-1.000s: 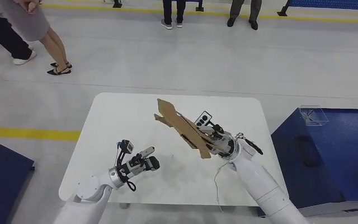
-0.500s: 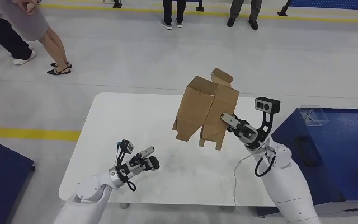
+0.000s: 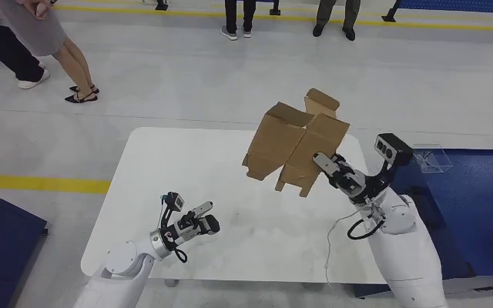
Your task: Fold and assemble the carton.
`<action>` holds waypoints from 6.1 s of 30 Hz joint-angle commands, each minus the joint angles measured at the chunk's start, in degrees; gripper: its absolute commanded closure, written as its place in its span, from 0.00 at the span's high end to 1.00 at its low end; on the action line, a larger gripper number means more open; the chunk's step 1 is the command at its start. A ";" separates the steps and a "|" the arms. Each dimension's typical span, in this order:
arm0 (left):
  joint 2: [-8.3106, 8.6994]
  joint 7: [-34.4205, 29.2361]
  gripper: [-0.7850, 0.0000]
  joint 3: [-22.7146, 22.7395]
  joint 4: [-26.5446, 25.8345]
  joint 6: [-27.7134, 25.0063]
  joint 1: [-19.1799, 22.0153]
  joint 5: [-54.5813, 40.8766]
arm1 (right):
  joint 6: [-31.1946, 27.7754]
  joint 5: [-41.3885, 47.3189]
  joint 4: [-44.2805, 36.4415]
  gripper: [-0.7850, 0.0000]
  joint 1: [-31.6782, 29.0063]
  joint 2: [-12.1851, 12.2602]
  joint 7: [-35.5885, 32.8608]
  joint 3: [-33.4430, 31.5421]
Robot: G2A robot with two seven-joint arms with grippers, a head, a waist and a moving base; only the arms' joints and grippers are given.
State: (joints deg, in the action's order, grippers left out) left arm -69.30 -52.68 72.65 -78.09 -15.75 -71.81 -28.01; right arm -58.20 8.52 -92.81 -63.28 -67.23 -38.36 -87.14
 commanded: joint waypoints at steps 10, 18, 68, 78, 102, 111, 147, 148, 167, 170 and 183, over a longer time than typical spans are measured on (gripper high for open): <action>0.00 0.00 1.00 0.00 0.00 0.00 0.00 0.00 | 6.84 -92.02 -20.56 0.00 -6.17 -3.89 65.41 -8.57; 0.00 0.00 1.00 0.00 0.00 0.00 0.00 0.00 | 38.34 -137.34 -15.52 0.00 -10.78 -2.21 101.98 -1.78; 2.52 4.14 0.44 6.24 -14.27 -13.14 -5.26 25.20 | 17.15 17.40 18.19 0.00 0.89 4.68 -19.68 24.91; 2.56 -1.44 0.00 3.11 -12.71 -8.98 -3.41 15.54 | 17.26 18.21 18.35 0.24 1.27 4.37 -20.70 26.03; 2.89 -3.52 0.00 1.79 -11.51 -8.77 -3.18 2.70 | 33.64 46.00 22.56 1.00 0.61 3.93 -20.93 20.91; 3.15 -6.34 0.00 1.93 -11.76 -6.03 -2.68 -1.53 | 43.50 50.06 24.05 1.00 0.59 3.05 -24.02 22.78; 3.36 6.20 1.00 1.04 -13.24 -2.85 -1.67 7.84 | 38.17 41.16 20.55 0.00 -0.07 1.35 -20.79 20.63; 3.40 5.43 1.00 0.80 -13.80 -3.19 -1.95 8.02 | 38.04 41.05 20.32 0.00 -0.14 1.35 -20.57 20.38; 3.16 -0.07 1.00 -7.18 -20.31 -5.55 -3.44 12.50 | 37.99 39.48 17.54 0.00 -1.63 -0.23 -17.85 23.63; 2.92 0.75 1.00 -8.47 -19.52 -5.72 -2.37 13.05 | 38.23 39.64 17.58 0.00 -1.77 -0.38 -17.86 23.63; 3.10 2.95 1.00 -6.28 -15.88 -5.30 -0.95 10.09 | 40.29 44.80 19.03 0.00 -1.12 -0.02 -20.20 18.27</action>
State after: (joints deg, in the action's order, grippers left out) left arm -66.20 -49.72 66.38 -93.96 -21.04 -72.75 -17.94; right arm -17.88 53.33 -73.75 -64.40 -67.25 -58.63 -68.90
